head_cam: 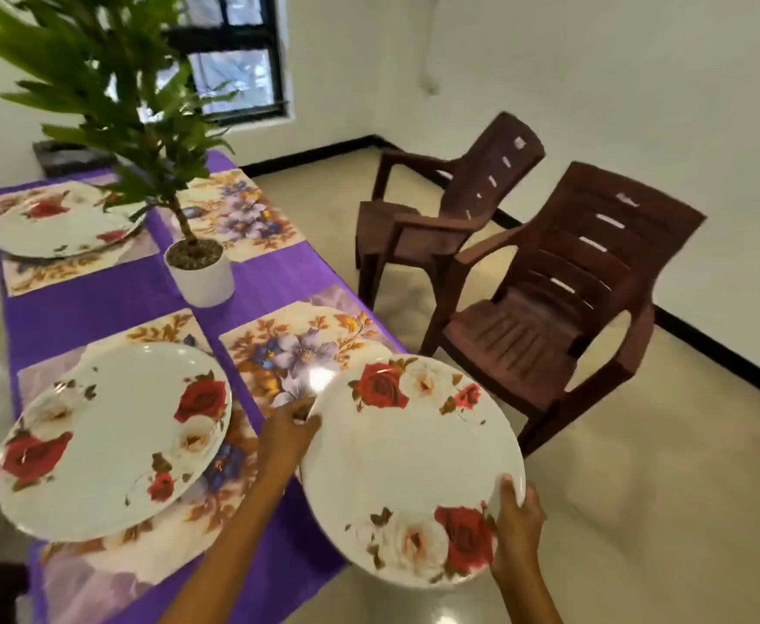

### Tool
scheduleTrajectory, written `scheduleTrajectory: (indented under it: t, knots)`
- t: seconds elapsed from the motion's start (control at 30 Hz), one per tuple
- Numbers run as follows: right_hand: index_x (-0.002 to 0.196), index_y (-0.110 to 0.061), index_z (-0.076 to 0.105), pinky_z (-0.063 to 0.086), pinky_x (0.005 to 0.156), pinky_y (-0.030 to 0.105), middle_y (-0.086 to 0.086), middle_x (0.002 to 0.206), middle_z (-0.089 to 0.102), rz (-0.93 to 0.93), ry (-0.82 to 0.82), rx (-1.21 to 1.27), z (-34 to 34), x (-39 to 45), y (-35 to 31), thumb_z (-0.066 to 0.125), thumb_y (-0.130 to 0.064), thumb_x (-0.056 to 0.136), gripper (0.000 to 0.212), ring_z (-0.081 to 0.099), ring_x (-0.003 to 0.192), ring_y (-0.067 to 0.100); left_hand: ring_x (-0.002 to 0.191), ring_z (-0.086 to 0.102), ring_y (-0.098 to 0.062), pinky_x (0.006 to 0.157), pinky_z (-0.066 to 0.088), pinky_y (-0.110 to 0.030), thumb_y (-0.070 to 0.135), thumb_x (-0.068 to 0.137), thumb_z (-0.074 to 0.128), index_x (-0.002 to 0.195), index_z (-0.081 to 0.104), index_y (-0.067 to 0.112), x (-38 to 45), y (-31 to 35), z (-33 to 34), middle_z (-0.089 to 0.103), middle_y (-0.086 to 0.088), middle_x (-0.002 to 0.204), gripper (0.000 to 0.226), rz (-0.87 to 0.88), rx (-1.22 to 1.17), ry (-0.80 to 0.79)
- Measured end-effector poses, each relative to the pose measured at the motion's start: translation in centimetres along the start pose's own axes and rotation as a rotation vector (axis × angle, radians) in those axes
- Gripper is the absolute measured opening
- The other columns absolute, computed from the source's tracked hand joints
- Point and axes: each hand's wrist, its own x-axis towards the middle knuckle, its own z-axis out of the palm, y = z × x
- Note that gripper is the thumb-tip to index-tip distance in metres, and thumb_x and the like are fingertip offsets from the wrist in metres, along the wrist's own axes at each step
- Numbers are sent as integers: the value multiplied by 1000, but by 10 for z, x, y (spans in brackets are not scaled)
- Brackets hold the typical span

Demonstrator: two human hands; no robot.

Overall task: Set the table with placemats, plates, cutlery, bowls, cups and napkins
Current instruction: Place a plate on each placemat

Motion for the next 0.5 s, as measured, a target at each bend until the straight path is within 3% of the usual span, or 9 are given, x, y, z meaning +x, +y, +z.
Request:
scheduleTrajectory:
  t: [0.1, 0.2, 0.37, 0.5]
  knots:
    - [121, -3, 50, 46, 72, 29, 11, 106, 56, -64, -118, -24, 28, 20, -30, 48, -21, 98, 29, 55, 93, 26, 88, 63, -24, 70, 44, -30, 19, 84, 63, 107, 71, 10, 7, 7, -3, 70, -9, 99, 25, -28, -32, 103]
    - [124, -5, 50, 46, 75, 30, 8, 110, 57, -93, -247, -110, 67, 45, -48, 46, -21, 99, 30, 56, 95, 24, 89, 62, -26, 72, 39, -27, 14, 88, 61, 108, 69, 7, 22, 6, -9, 70, -12, 103, 23, -73, -36, 200]
    - [129, -10, 51, 51, 92, 49, 14, 124, 60, -95, -370, -202, 129, 87, -51, 50, -27, 97, 36, 60, 108, 32, 86, 61, -24, 74, 42, -28, 10, 87, 59, 106, 69, 8, 50, -3, -10, 69, -6, 97, 22, -169, -146, 266]
    - [121, -10, 53, 52, 90, 51, 15, 117, 62, -86, -448, -257, 161, 110, -44, 51, -29, 96, 31, 62, 102, 33, 93, 65, -30, 83, 52, -40, 6, 84, 58, 110, 67, 13, 77, -29, -4, 71, -9, 102, 29, -238, -130, 248]
